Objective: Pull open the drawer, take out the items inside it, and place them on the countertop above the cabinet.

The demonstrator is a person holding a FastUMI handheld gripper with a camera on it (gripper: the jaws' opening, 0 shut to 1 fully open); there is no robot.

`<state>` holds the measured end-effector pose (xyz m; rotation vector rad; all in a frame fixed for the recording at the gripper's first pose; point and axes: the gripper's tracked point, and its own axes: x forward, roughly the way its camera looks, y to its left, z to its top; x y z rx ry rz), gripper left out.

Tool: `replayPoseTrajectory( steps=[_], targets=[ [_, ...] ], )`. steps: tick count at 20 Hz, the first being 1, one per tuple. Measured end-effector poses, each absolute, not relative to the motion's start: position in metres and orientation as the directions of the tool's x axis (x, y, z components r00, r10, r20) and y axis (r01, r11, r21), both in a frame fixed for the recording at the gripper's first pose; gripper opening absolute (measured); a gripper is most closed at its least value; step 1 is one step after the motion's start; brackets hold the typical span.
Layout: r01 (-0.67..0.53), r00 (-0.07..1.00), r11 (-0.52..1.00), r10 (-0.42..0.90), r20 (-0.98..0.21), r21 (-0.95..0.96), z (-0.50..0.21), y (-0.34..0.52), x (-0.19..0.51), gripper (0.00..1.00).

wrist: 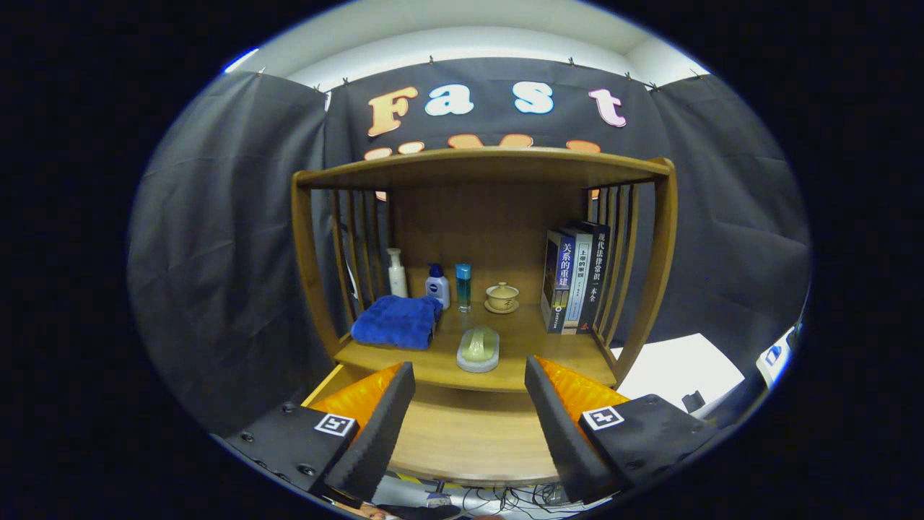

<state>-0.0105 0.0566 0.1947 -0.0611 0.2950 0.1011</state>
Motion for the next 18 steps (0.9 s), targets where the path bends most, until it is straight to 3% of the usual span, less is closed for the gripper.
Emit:
replayPoseTrajectory(
  steps=[11, 18],
  targets=[
    [-0.103, 0.978, 0.992, 0.088, -0.187, -0.070, 0.145, 0.097, -0.090, 0.98],
    [-0.052, 0.995, 0.998, 0.055, -0.086, 0.039, 0.093, 0.099, -0.101, 0.99]
  ],
)
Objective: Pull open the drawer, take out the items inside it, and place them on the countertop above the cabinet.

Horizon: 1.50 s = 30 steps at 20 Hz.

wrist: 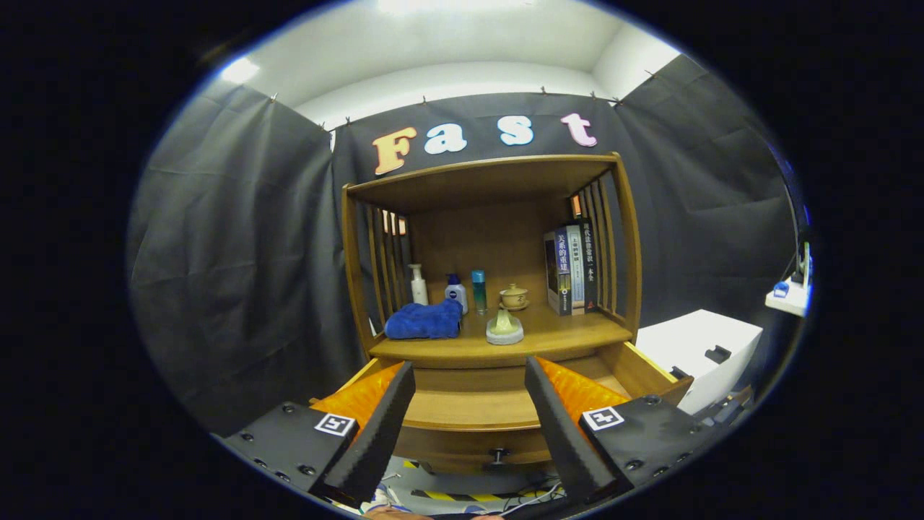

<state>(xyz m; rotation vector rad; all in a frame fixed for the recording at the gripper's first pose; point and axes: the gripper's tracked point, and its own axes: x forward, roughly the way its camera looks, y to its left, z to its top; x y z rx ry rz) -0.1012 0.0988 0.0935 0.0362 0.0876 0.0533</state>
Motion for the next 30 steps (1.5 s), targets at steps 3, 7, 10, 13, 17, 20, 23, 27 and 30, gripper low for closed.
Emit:
replayPoseTrajectory(
  steps=[3, 7, 10, 13, 17, 20, 23, 27, 30],
  targets=[
    [-0.022, 0.993, 0.998, 0.028, -0.114, 0.057, 0.056, 0.087, -0.100, 0.99],
    [0.004, 0.983, 1.000, -0.003, -0.184, 0.007, 0.006, 0.079, -0.093, 0.98],
    [0.011, 0.974, 0.999, -0.018, -0.227, -0.031, -0.027, 0.078, -0.084, 0.98],
    [0.021, 0.972, 0.999, -0.028, -0.232, -0.033, -0.042, 0.079, -0.081, 0.97],
    [0.031, 0.965, 0.999, -0.040, -0.260, -0.038, -0.055, 0.075, -0.074, 0.97],
    [0.054, 0.970, 0.998, -0.063, -0.234, -0.043, -0.056, 0.070, -0.070, 0.97],
    [0.064, 0.973, 0.995, -0.078, -0.215, -0.072, -0.059, 0.069, -0.066, 0.96],
    [0.063, 0.973, 0.996, -0.075, -0.218, -0.058, -0.059, 0.072, -0.065, 0.98],
    [0.063, 0.969, 0.997, -0.073, -0.236, -0.047, -0.059, 0.071, -0.064, 0.98]
  ],
)
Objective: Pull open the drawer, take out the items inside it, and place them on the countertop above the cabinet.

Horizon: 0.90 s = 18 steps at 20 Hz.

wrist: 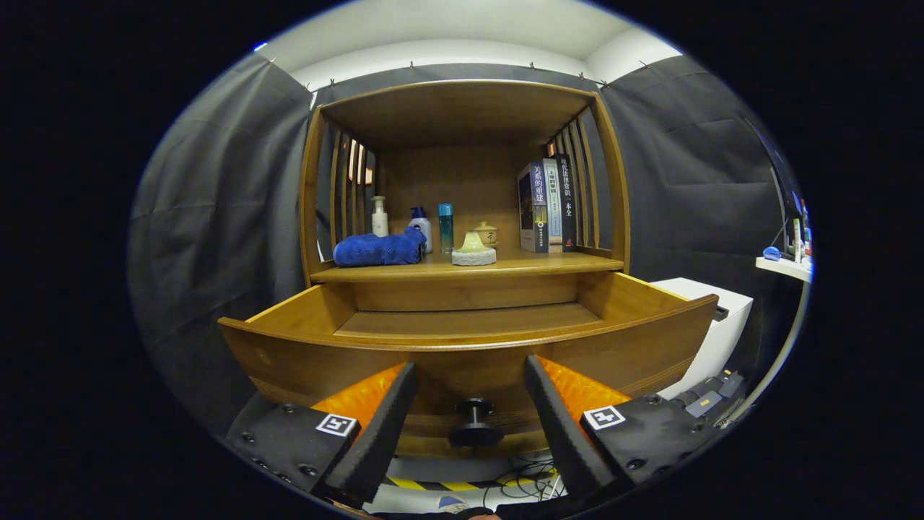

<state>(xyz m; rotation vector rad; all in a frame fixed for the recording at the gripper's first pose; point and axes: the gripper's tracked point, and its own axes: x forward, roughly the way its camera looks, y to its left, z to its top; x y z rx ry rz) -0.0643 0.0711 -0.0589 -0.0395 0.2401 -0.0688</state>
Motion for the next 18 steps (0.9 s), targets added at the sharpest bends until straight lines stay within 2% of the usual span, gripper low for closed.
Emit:
replayPoseTrajectory(
  steps=[8, 10, 18],
  targets=[
    [0.071, 0.960, 0.996, -0.082, -0.266, -0.053, -0.057, 0.070, -0.020, 0.98],
    [0.070, 0.969, 0.996, -0.081, -0.234, -0.055, -0.047, 0.069, 0.000, 0.98],
    [0.077, 0.970, 0.995, -0.089, -0.225, -0.061, -0.050, 0.065, 0.058, 0.98]
  ],
)
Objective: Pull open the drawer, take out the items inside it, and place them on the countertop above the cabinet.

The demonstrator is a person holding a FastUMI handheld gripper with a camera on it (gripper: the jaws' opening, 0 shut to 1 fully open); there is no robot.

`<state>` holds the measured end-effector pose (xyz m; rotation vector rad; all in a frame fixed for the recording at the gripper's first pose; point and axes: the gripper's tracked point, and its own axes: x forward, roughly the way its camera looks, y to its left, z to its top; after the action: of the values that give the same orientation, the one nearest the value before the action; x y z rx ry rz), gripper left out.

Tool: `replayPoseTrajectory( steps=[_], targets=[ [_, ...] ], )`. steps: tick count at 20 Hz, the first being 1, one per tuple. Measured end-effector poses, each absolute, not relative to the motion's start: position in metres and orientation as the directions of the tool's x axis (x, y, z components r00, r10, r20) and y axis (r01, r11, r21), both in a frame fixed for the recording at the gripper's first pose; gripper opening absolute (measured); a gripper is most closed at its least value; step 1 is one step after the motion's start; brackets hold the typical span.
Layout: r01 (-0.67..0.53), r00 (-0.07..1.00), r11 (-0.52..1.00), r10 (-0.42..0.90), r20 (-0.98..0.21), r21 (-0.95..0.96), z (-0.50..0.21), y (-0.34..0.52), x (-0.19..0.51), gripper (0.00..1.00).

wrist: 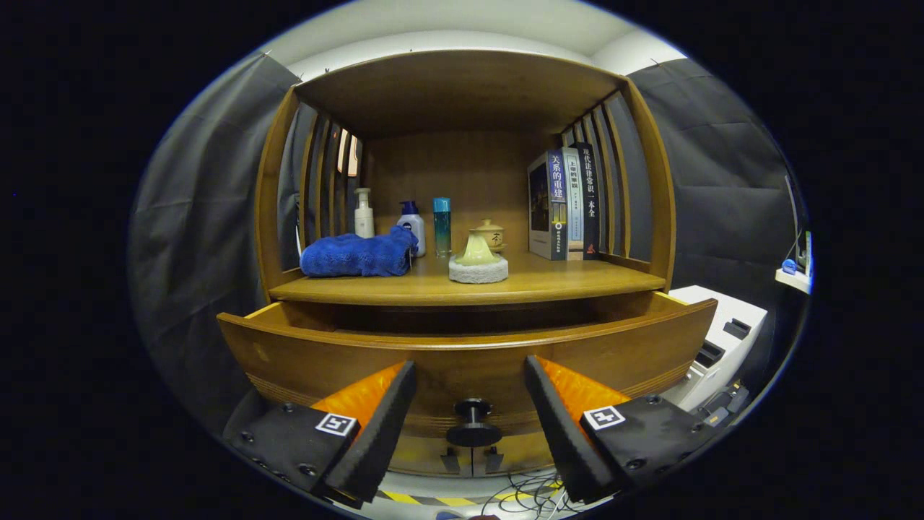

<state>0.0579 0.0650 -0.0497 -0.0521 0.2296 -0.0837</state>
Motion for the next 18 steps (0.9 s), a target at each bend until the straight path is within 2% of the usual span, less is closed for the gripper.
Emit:
replayPoseTrajectory(
  steps=[18],
  targets=[
    [0.083, 0.970, 0.993, -0.099, -0.220, -0.082, -0.052, 0.058, 0.128, 0.98]
  ],
)
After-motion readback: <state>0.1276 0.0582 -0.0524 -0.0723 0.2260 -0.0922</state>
